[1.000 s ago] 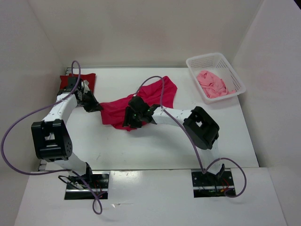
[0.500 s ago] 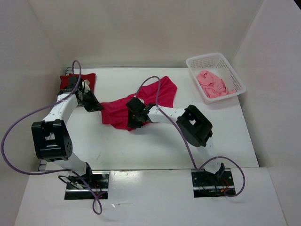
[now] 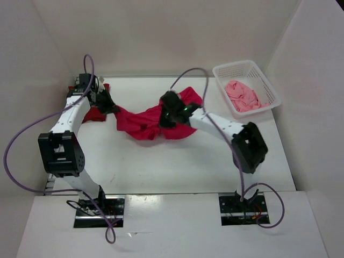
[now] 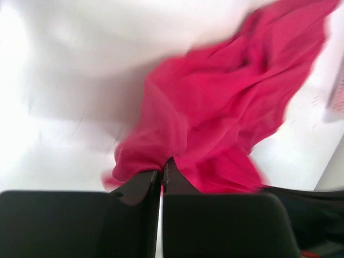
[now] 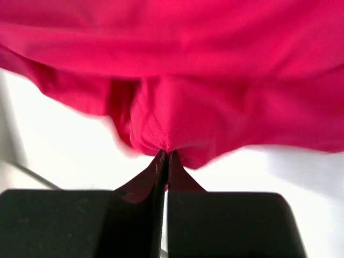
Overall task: Fold and stack the t-shirts
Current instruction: Flatten out the tshirt
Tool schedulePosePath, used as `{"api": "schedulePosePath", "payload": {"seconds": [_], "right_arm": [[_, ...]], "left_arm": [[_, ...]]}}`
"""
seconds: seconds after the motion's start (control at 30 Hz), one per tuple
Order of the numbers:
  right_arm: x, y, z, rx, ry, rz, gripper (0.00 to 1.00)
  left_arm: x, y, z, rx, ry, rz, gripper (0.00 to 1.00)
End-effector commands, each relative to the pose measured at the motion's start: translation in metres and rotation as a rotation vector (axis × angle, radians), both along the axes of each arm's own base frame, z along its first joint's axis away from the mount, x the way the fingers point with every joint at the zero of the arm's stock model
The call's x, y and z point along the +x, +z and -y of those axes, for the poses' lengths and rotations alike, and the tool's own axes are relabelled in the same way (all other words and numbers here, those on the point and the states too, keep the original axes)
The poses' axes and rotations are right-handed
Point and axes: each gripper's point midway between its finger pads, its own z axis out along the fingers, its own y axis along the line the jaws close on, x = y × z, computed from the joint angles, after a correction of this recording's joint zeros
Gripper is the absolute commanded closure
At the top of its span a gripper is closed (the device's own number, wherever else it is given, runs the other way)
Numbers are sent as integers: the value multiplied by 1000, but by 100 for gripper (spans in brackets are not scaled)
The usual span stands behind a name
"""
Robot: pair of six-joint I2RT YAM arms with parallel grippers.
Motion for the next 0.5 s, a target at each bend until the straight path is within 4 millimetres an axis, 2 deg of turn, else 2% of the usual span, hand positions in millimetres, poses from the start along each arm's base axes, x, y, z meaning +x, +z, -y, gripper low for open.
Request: {"api": "schedulePosePath", "payload": {"seconds": [0.0, 0.03, 0.07, 0.1, 0.13, 0.17, 0.23, 0.27, 0.3, 0.33, 0.37, 0.4, 0.43, 0.47], "right_arm": [[68, 128, 70, 94, -110, 240, 100], [92, 143, 110, 51, -160, 274, 100], [121, 183, 123, 66, -200, 356, 100], [134, 205, 135, 75, -209, 392, 100], [146, 223, 160, 55, -230, 423, 100], [158, 284, 164, 110, -240, 549, 100], [153, 334, 168, 146, -220, 650, 100], [144, 373, 169, 194, -216, 739, 100], [132, 388, 166, 231, -179, 767, 100], [124, 394, 164, 247, -159, 776, 99], [123, 380, 158, 235, -128, 754, 97], [103, 389, 156, 248, -94, 771, 97], [104, 348, 153, 216, -79, 678, 95], [99, 338, 152, 218, -56, 672, 95]], "left_arm": [[45, 52, 8, 1, -7, 142, 100], [70, 82, 3, 18, 14, 205, 100], [82, 99, 2, 20, 14, 240, 100], [94, 118, 2, 14, 24, 279, 100], [104, 119, 3, 5, 17, 260, 100], [117, 186, 2, 14, 16, 422, 100], [120, 230, 5, 10, 29, 516, 100], [116, 254, 6, 5, 35, 577, 100], [113, 266, -3, 12, 52, 611, 100], [105, 281, -7, 8, 52, 647, 100], [103, 280, -6, 2, 44, 643, 100], [102, 282, -10, -2, 45, 652, 100], [103, 275, -12, -16, 36, 638, 100], [99, 272, -9, -29, 21, 626, 100]]}}
